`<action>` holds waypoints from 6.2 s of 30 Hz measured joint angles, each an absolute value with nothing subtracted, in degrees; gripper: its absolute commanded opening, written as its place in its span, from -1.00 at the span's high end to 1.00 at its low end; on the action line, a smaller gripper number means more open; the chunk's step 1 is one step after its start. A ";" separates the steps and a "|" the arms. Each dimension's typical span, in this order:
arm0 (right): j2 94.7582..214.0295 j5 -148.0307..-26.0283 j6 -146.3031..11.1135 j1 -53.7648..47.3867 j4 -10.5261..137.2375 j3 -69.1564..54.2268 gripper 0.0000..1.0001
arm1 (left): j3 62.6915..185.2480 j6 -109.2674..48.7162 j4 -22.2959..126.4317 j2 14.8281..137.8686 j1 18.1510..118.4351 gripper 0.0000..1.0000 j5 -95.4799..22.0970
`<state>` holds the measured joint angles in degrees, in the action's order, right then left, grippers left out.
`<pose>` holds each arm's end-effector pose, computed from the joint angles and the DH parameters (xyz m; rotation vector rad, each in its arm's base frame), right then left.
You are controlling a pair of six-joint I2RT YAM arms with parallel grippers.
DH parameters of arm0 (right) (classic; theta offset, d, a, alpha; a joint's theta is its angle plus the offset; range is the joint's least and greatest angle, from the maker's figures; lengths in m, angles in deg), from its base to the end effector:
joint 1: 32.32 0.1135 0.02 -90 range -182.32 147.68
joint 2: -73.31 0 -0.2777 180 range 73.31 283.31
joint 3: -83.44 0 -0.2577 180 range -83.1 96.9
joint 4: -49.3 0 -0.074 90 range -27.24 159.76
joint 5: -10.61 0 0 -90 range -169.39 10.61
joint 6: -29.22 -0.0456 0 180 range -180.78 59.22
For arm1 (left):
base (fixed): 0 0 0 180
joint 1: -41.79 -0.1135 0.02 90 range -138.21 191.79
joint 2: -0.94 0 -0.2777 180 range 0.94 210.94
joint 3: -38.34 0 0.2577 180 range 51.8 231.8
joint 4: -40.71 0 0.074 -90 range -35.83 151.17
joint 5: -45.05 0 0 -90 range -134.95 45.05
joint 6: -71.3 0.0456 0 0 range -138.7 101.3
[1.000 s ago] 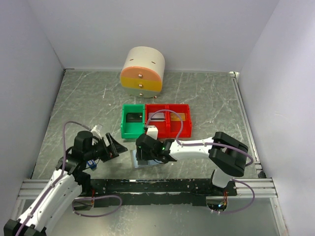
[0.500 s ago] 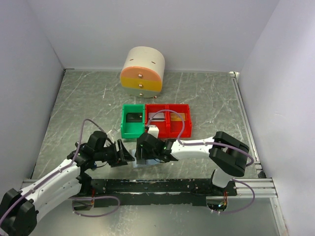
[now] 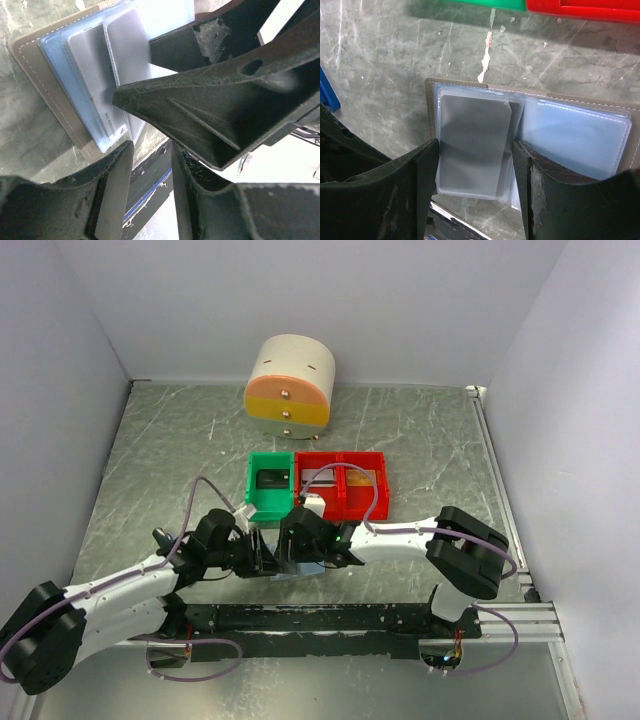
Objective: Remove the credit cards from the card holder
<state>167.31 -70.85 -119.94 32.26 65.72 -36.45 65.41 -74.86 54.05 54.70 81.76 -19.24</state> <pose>0.1475 0.2946 0.1552 -0.0528 2.5928 0.7338 0.1208 -0.1271 0.1477 -0.0915 2.5876 -1.2852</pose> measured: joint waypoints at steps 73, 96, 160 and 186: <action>159.86 -76.34 -120.37 28.65 63.60 -41.47 -0.34 | 66.08 -77.59 45.90 63.14 84.40 0.76 -27.35; 145.56 -72.21 -120.92 25.53 69.92 -48.77 -0.25 | 88.03 -64.08 77.42 69.69 86.81 0.77 -39.98; 142.74 -74.44 -121.99 24.92 65.96 -51.11 0.09 | 89.21 -68.65 74.75 65.74 98.55 -0.31 -47.91; 142.50 -71.40 -131.45 24.20 56.96 -62.94 0.10 | 90.43 -65.79 59.47 86.33 98.13 -0.09 -35.61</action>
